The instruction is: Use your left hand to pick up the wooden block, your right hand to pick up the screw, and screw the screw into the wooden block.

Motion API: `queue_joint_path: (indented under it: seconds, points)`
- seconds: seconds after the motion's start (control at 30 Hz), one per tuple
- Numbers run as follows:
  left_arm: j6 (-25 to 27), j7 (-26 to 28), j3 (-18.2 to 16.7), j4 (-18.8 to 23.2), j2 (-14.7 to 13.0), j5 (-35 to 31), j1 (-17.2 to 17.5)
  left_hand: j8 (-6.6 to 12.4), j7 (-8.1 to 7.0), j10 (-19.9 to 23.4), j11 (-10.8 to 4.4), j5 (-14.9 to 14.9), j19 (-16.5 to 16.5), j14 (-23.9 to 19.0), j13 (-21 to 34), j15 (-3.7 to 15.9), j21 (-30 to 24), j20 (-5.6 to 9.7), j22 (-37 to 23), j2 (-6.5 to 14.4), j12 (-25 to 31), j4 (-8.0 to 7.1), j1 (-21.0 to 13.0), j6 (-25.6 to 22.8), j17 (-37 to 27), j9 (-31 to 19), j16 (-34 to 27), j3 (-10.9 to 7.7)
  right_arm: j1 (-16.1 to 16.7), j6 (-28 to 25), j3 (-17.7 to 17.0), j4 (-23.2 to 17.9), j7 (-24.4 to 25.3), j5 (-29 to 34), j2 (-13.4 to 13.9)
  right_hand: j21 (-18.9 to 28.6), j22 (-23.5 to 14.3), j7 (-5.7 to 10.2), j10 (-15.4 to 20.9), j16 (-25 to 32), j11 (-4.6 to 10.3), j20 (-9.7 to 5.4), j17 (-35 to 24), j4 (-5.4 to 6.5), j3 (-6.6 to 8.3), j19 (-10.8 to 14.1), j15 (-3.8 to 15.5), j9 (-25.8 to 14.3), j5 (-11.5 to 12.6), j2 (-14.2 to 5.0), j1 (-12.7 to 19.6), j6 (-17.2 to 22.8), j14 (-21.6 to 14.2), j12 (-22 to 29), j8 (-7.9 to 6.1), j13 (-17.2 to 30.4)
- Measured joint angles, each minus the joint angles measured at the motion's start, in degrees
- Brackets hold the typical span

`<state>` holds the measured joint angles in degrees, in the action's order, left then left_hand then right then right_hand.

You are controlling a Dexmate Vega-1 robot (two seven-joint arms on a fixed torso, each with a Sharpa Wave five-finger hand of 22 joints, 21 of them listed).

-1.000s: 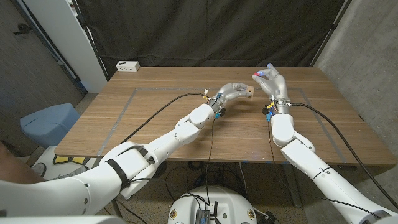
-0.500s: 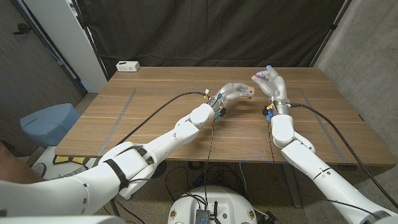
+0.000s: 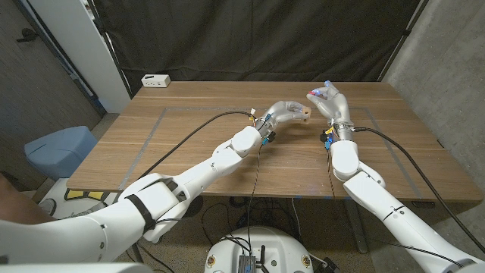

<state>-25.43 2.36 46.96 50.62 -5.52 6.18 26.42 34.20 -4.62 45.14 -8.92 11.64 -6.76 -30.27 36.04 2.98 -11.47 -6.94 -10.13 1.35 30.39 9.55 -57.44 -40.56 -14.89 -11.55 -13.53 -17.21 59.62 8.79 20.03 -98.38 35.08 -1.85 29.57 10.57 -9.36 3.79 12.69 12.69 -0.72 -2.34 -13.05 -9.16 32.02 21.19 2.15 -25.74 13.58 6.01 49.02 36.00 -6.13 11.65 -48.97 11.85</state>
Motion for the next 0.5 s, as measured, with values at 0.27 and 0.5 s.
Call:
queue_joint_path:
  seconds: [0.27,0.5]
  points:
    - [0.12,0.39,0.15,0.47,-0.18,-0.55,0.13,0.00,0.00,0.00,0.00,-0.45,0.00,0.00,0.00,0.00,0.00,0.00,0.00,-0.31,0.00,0.13,-0.31,0.00,0.27,-0.01,0.00,-0.33,0.43,-0.26,-0.23,-0.66,-0.04,-0.13,0.22,0.00,0.00,0.22,0.00,0.00,0.00,0.00,0.00,0.01,-0.48,0.00,0.00,0.25,0.22,0.00,0.00,-0.22,0.00,0.00,0.00,0.00]
    - [0.12,0.76,0.28,0.51,-0.20,-1.04,0.14,0.00,0.01,0.22,0.22,-0.50,0.00,-0.33,0.00,-0.32,0.00,0.00,0.00,-0.68,0.00,0.03,-0.69,-0.01,0.53,0.13,0.44,-0.80,0.71,-0.76,-0.33,-1.13,-0.28,-0.58,0.29,0.00,0.00,0.31,0.00,0.00,0.00,0.00,-0.01,0.20,-0.67,0.00,0.00,0.52,0.22,-0.17,-0.17,-0.31,0.00,0.00,0.02,0.00]
